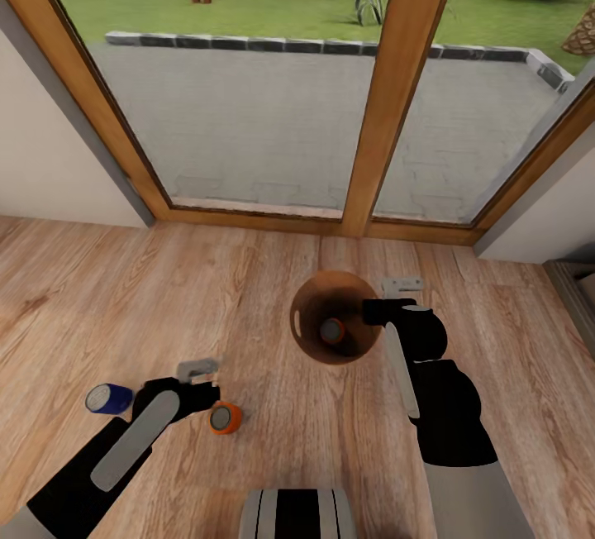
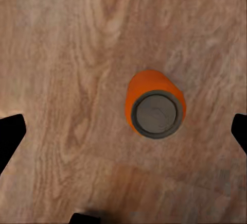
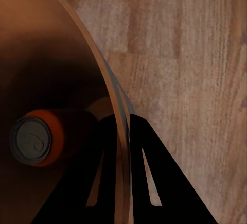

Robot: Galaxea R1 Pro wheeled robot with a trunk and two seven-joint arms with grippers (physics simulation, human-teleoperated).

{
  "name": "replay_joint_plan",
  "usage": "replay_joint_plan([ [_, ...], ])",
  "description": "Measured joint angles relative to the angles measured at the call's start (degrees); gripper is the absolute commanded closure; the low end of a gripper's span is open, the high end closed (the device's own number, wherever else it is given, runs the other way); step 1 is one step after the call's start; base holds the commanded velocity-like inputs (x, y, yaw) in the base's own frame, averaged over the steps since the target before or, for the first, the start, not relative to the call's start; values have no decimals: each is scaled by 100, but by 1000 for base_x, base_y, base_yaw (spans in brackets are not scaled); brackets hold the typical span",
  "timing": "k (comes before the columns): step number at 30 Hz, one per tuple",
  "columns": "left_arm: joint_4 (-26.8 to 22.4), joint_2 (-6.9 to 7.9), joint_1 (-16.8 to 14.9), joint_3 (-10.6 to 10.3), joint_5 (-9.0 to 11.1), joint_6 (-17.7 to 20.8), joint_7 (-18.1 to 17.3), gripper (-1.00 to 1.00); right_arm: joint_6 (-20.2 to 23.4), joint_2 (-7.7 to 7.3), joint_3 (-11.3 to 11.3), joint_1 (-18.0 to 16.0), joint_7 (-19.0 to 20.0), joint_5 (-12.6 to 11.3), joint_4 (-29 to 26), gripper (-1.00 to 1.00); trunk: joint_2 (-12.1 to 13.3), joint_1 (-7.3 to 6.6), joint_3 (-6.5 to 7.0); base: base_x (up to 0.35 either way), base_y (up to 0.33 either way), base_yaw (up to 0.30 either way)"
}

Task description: Put the three can of soda from the living room inside the tash can in the kitchen.

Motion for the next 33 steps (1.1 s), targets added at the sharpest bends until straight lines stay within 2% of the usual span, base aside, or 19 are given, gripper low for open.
replay_joint_plan([
  [1, -34, -63, 0, -4, 10, -21, 440, -100, 0, 0, 3, 0, 0, 0, -1, 100, 0, 0, 0, 0, 0, 0],
  [2, -54, -89, 0, -6, 7, -26, 649, -100, 0, 0, 5, 0, 0, -1, -2, 100, 0, 0, 0, 0, 0, 0],
  [4, -81, -117, 0, -15, 2, -39, 1009, -100, 0, 0, 8, 1, 0, -8, -2, 100, 0, 0, 0, 0, 0, 0],
  [7, -96, -136, 0, -23, 0, -63, 1330, -100, 0, 0, 9, 0, 0, -7, -3, 100, 0, 0, 0, 0, 0, 0],
  [13, -41, -184, 0, -40, -17, -147, 1401, -100, 0, 0, 9, 0, 0, -5, 1, 100, 0, 0, 0, 0, 0, 0],
  [17, 10, -335, 0, -54, -17, -149, 1320, -100, 0, 0, 9, 0, 0, -5, 0, 100, 0, 0, 0, 0, 0, 0],
  [22, 228, -623, 0, -79, -35, -150, 907, -100, 0, 0, 9, 0, 0, -5, -3, 100, 0, 0, 0, 0, 0, 0],
  [23, 403, -744, 1, -78, -137, -151, 842, -100, 0, 0, 9, 0, 0, -5, 1, 100, 0, 0, 0, 0, 0, 0],
  [24, 447, -779, 0, -78, -192, -149, 828, -100, 0, 0, 11, 0, 0, -4, 0, 100, 0, 0, 0, 0, 0, 0],
  [27, 609, -926, 0, -68, -616, -151, 653, -100, 0, 0, 15, 0, 0, -4, -1, 100, 0, 0, 0, 0, 0, 0],
  [30, 715, -981, 0, -49, -973, -157, 294, -100, 0, -3, 17, 0, 0, -8, 0, 100, 0, 0, 0, 0, 0, 0],
  [31, 807, -1003, -1, -35, -1195, -214, 90, -100, 0, -4, 17, 0, 0, -8, -1, 100, 0, 0, 0, 0, 0, 0],
  [33, 890, -1009, -4, -29, -1345, -316, -7, -100, 0, -7, 18, 1, 0, -4, -1, 100, 0, 0, 0, 0, 0, 0],
])
